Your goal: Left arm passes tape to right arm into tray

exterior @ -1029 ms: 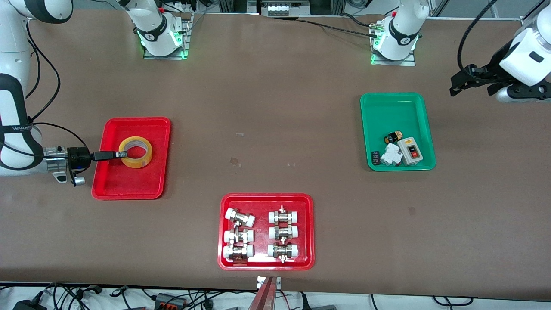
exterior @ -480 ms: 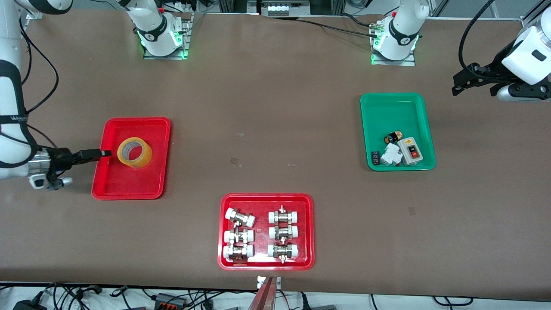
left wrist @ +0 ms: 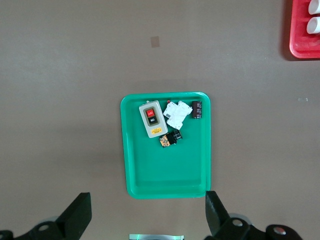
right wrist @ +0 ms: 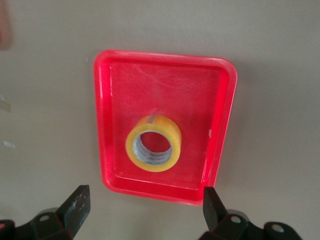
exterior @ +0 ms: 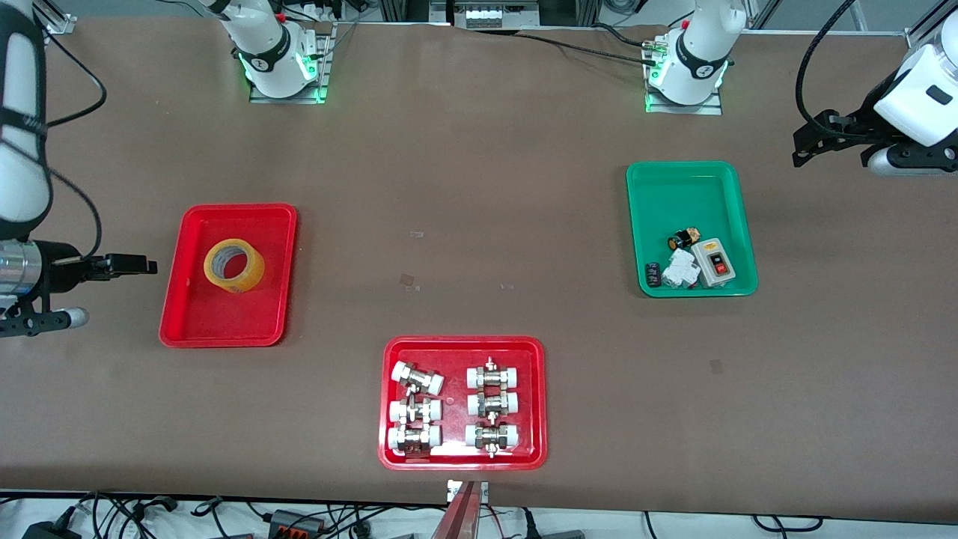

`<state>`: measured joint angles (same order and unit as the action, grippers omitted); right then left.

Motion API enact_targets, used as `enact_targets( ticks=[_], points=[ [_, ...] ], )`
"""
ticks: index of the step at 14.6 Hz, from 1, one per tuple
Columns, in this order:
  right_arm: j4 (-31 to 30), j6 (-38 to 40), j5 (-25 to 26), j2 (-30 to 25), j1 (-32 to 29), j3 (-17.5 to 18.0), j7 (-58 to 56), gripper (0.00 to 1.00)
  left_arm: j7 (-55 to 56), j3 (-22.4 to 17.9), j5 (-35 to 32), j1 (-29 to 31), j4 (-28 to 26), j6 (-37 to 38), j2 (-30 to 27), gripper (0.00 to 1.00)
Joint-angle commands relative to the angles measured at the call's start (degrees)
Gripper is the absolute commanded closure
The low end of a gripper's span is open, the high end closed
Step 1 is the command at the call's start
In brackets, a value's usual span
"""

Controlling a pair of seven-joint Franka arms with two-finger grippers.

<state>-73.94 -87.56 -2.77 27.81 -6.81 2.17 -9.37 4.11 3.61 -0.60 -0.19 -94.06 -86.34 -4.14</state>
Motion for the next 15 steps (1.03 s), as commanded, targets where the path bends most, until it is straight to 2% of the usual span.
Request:
enact_targets(
  ticks=[1, 3, 5, 9, 10, 13, 15],
  points=[
    [1.60, 1.34, 1.72, -2.13, 3.38, -0.06, 8.55, 0.00, -0.33, -0.01, -1.33, -0.25, 1.24, 0.74, 0.19, 0.00],
    [2.30, 0.90, 1.98, -2.67, 5.05, -0.50, 9.64, 0.00, -0.33, -0.01, -1.33, -0.08, 1.33, 0.83, 0.19, 0.00],
    [6.85, 1.51, 1.89, -2.59, 4.62, -0.32, 9.20, 0.00, -0.16, -0.01, -1.33, -0.08, 1.24, 0.83, 0.19, 0.00],
    [7.15, 0.55, 3.20, -4.86, 4.62, -1.11, 10.16, 0.00, -0.51, -0.01, -1.33, 0.19, 1.24, 0.83, 0.19, 0.00],
    [6.18, -0.93, 3.99, -6.00, 4.79, -1.29, 9.99, 0.00, -0.51, -0.01, -1.33, 0.19, 1.24, 0.83, 0.19, 0.00],
    [-5.13, -11.65, 4.44, -13.46, 4.79, -2.25, 9.11, 0.00, -0.33, -0.01, -1.33, 0.10, 1.24, 0.91, 0.19, 0.00],
    [-6.83, -10.80, 4.62, -15.32, 4.53, -2.26, 7.89, 0.00, -0.42, -0.01, -1.33, 0.10, 1.24, 0.91, 0.19, 0.00]
  ],
)
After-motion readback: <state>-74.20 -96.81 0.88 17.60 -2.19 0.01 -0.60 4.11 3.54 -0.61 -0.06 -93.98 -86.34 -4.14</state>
